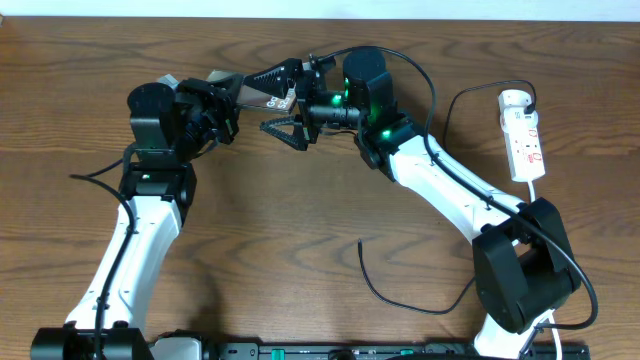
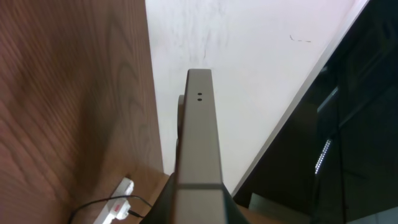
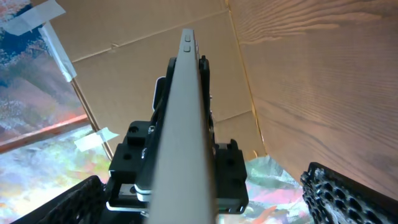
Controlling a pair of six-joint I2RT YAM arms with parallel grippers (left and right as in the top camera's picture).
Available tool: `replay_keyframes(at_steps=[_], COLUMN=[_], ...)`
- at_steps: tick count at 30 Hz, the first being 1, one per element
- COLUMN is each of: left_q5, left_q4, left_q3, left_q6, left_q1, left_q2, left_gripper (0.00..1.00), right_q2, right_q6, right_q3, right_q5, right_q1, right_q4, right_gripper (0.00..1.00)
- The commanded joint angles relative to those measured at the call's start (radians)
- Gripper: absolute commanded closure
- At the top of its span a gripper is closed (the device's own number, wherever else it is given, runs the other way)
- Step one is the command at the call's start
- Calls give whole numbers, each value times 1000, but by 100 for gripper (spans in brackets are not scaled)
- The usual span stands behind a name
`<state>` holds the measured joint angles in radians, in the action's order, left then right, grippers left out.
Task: Plug charger to phone and switch on socket
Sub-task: 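Open the right gripper and pull it away from the phone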
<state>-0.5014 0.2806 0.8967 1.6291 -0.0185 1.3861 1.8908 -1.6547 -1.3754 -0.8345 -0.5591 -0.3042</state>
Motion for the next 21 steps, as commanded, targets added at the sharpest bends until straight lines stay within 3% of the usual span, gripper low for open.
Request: replay_keyframes(at_steps=[1,13,21], left_q5=[-4,-95,-294], left_q4=[12,-27,-24], left_q3=[35,35,35], left_q6=[-64,-203,-386], left_q1=[28,167,288], left_q2=[-8,-8,-8], left_gripper=[92,92,92], right_q2=[-7,-7,-7], right_q6=[10,16,180], right_q3=[-3,-3,-3], right_q5=[-12,-41,-40], right_q1=[16,80,132], right_q4=[-3,-2,2], right_gripper=[1,1,1])
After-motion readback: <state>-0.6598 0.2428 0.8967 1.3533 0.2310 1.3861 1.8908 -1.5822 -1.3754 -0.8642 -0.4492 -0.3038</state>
